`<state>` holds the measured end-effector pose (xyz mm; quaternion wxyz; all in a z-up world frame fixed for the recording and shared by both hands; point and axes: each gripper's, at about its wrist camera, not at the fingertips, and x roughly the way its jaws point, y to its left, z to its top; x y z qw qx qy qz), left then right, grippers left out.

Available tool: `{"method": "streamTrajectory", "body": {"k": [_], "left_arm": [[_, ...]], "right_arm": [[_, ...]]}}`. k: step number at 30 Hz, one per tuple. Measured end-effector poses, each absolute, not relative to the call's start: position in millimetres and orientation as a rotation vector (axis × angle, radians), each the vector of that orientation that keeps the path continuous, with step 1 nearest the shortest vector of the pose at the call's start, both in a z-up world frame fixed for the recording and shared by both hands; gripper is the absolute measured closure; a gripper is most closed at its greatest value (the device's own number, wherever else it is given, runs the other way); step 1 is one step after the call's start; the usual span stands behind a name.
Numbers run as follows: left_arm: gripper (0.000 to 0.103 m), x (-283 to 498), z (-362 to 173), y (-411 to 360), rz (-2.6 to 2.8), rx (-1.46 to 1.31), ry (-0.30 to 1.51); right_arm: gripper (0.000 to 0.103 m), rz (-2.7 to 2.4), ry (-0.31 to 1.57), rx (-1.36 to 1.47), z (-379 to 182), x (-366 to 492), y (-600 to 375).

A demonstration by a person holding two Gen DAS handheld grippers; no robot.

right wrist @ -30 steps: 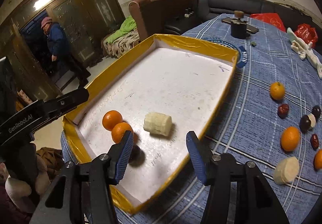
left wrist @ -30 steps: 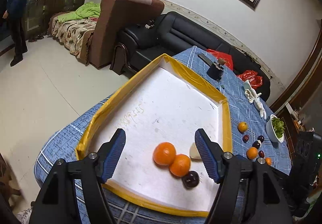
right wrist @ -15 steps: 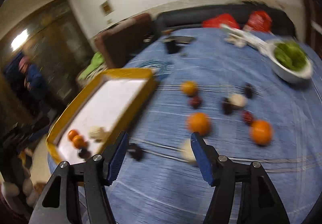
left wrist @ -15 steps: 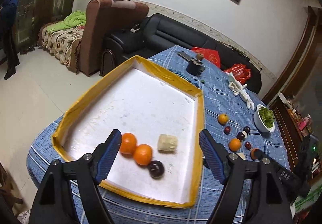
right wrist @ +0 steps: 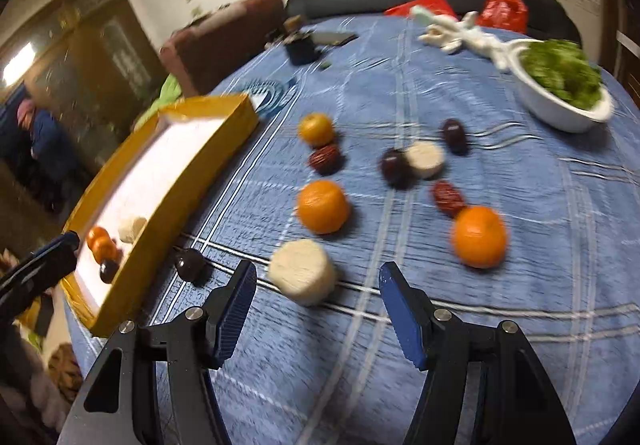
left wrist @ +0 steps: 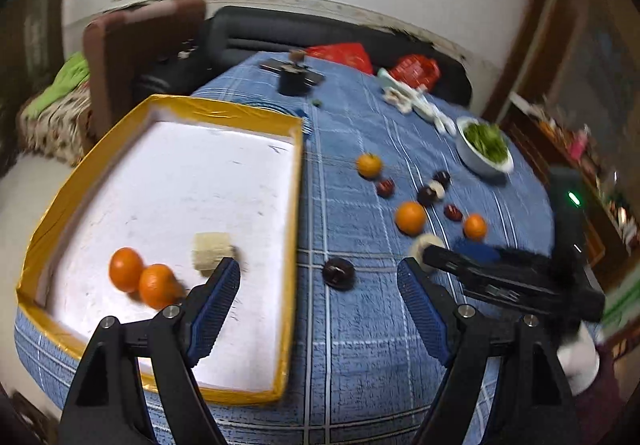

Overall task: Organize fruits
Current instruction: 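Grasp a dark plum with the left tool while the right tool grasps a white yam slice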

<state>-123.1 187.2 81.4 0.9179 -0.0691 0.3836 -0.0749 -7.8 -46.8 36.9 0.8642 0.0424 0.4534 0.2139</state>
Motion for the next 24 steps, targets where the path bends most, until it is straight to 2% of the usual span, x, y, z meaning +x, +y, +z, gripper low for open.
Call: {"method": "streamTrajectory", "body": {"k": [2,3,5,6,8,10,21,22,23,24], "left_arm": [[0.023,-122.5,78.4,177.8,-0.176,-0.099,0.799],[0.023,-121.1,76.1,172.4,-0.193,-0.078,0.806],[0.023,-116.9,71.3,164.6,-0.217,-0.059,0.821],[0.023,-114.8,69.1,160.9,-0.229,-0.052,0.827],[0.034,-109.4,64.2,150.1,-0.252,-0.019,0.843],[0.038,-102.6,59.6,136.6,-0.271,0.035,0.857],[0.041,-62.7,21.6,109.6,-0.203,0.236,0.972],[0.051,-62.0,19.9,110.0,-0.182,0.250,0.969],[0.068,-62.3,20.3,111.4,-0.161,0.262,0.960],[0.077,-61.9,21.1,114.4,-0.133,0.273,0.947]], "right_arm": [[0.034,0.452,0.956,0.070,30.2,-3.3,-41.0],[0.039,0.457,0.958,0.064,27.7,-1.2,-39.2],[0.060,0.478,0.966,0.079,23.8,-0.2,-41.3],[0.060,0.482,0.962,0.096,23.6,-0.3,-45.1],[0.060,0.476,0.960,0.118,22.2,-0.7,-50.2],[0.060,0.460,0.956,0.130,22.3,1.0,-54.9],[0.060,0.454,0.985,0.260,22.7,8.0,-80.5],[0.060,0.455,0.984,0.259,23.3,7.4,-80.1],[0.060,0.457,0.984,0.259,23.7,7.0,-79.5],[0.060,0.460,0.984,0.258,24.0,6.3,-78.8]]}}
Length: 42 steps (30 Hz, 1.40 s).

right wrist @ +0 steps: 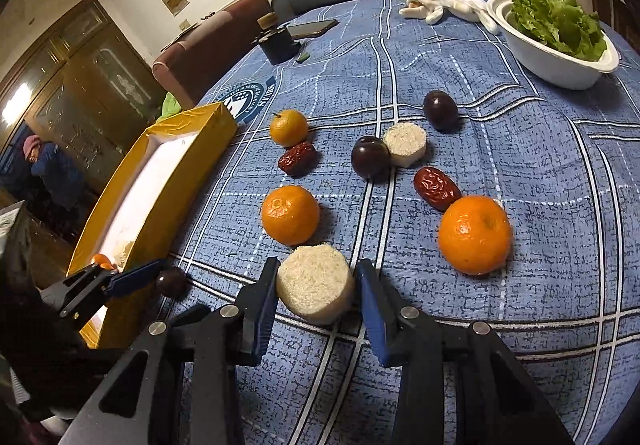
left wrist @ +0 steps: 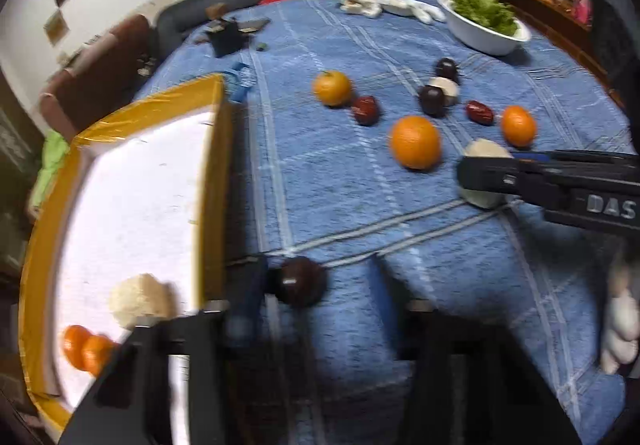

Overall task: Organize fruits
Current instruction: 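Grasp a dark plum with the left tool while the right tool grasps a white yam slice, then release the plum into the tray with the left tool while the right tool releases the yam slice there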

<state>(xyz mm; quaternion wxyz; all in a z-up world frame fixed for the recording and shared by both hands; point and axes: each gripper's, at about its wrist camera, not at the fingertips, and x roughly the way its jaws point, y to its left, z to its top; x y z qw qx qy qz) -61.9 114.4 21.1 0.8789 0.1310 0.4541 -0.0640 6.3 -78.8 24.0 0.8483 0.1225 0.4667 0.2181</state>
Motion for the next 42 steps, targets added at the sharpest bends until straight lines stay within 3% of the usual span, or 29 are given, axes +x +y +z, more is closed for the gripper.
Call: {"method": "streamTrajectory", "body": {"k": [1,15,26,39,42], "left_arm": [[0.081,-60.8,23.3,119.5,-0.116,0.263,0.939],[0.081,-83.5,60.4,165.6,-0.115,-0.030,0.844],[0.080,-121.6,90.7,267.6,0.054,-0.206,0.740],[0.080,-118.4,62.3,371.1,0.216,-0.376,0.784],[0.075,-119.6,63.1,378.8,0.214,-0.409,0.779]], "right_arm": [[0.060,0.459,0.984,0.257,23.9,6.2,-78.7],[0.060,0.449,0.932,0.218,31.9,-2.4,-73.2],[0.060,0.424,0.859,0.122,50.8,-20.0,-50.1],[0.060,0.725,0.909,0.026,87.7,-52.0,90.7],[0.060,0.766,0.923,-0.020,82.9,-61.2,120.2]]}}
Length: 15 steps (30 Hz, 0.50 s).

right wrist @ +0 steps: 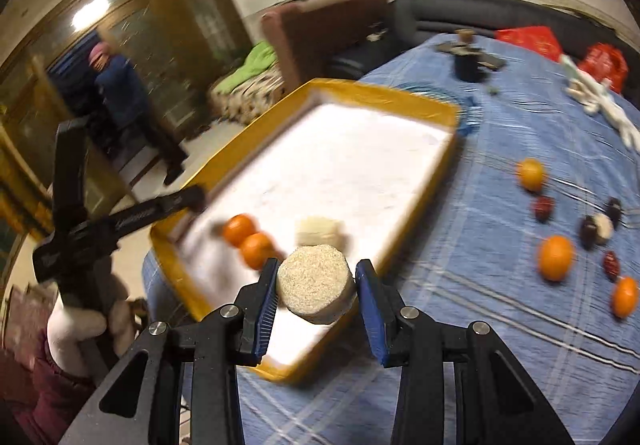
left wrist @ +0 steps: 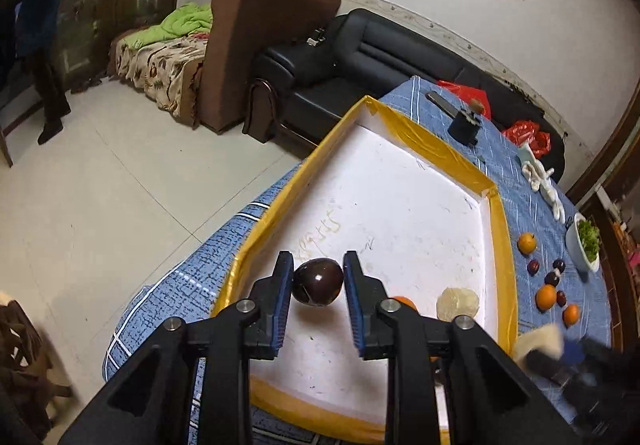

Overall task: Organize fruits
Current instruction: 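Release the plum into the tray with the left tool while the right tool releases the yam slice there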

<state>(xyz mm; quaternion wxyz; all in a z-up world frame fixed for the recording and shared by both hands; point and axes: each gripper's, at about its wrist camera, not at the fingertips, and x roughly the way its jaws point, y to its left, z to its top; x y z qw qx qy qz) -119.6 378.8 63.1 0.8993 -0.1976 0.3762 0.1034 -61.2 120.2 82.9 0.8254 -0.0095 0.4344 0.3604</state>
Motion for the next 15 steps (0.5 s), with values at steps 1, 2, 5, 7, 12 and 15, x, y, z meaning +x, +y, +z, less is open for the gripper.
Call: {"method": "streamTrajectory", "body": {"k": [1,2,5,7,12,15], "left_arm": [[0.066,-122.3,65.1,381.3,0.202,-0.430,0.767],[0.053,-125.2,66.6,382.5,0.199,-0.445,0.755],[0.042,-140.1,73.2,387.4,0.200,-0.496,0.704],[0.040,-148.0,76.6,390.8,0.195,-0.540,0.684],[0.034,-163.4,83.9,391.1,0.192,-0.584,0.650],[0.030,-168.0,88.2,389.7,0.206,-0.586,0.638]], "right_arm": [[0.060,0.776,0.926,-0.033,81.2,-63.8,127.3],[0.060,0.786,0.930,-0.051,79.2,-66.7,135.4],[0.060,0.798,0.937,-0.135,71.9,-76.0,159.3],[0.060,0.800,0.948,-0.166,66.7,-77.8,167.5],[0.056,0.788,0.959,-0.194,57.7,-79.7,180.2],[0.045,0.791,0.947,-0.177,60.2,-80.9,177.3]]}}
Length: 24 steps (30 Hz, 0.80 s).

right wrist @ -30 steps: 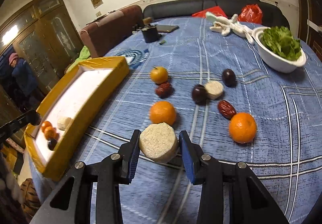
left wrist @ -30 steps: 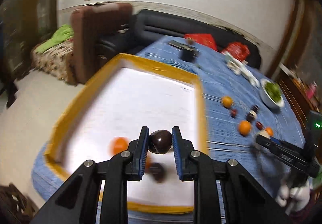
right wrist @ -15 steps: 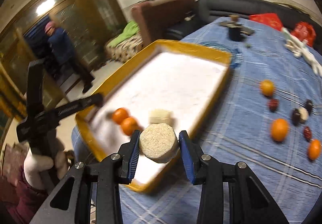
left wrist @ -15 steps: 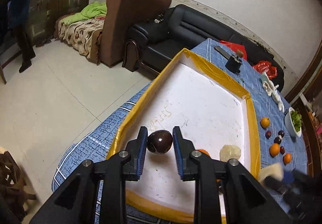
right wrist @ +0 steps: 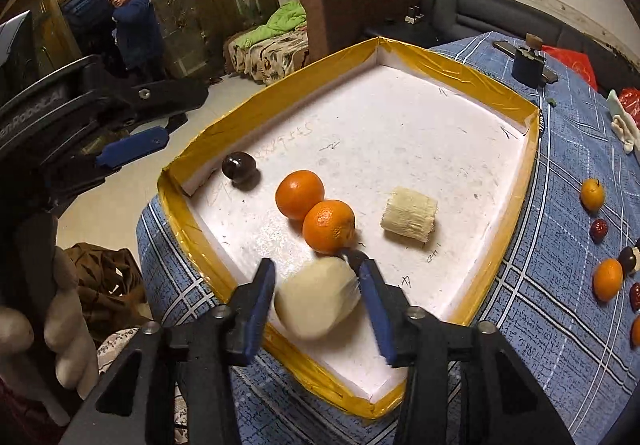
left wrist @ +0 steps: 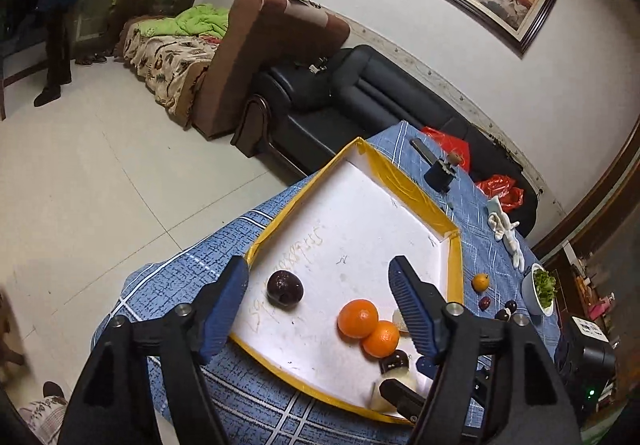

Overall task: Organize fruits
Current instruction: 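Release the plum into the tray with the left tool while the right tool releases the yam slice there, then grasp a mandarin orange with the left tool while the right tool grasps another orange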

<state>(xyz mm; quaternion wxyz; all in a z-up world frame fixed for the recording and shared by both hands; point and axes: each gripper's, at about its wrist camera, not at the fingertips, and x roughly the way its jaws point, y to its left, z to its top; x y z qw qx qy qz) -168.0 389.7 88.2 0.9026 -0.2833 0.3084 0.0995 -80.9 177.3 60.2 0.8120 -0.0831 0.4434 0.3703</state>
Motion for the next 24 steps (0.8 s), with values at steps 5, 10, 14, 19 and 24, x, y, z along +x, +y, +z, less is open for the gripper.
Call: {"method": "streamTrajectory", "body": {"k": [5,10,14,19,24], "left_arm": [[0.030,-173.4,92.9,388.9,0.231,-0.592,0.634],[0.021,-176.0,101.2,372.4,0.273,-0.530,0.643],[0.021,-173.3,110.0,337.0,0.225,-0.441,0.644],[0.021,-171.5,122.9,278.1,0.125,-0.306,0.618],[0.020,-173.5,133.4,237.7,0.069,-0.195,0.594]], "right_arm": [[0.042,0.793,0.908,-0.150,72.2,-84.5,166.8],[0.037,0.768,0.857,-0.087,85.5,-89.0,135.6],[0.036,0.710,0.801,-0.006,97.8,-89.1,92.9],[0.029,0.585,0.667,0.026,117.8,-92.9,35.1],[0.016,0.470,0.600,0.077,124.7,-90.6,-42.2]]}}
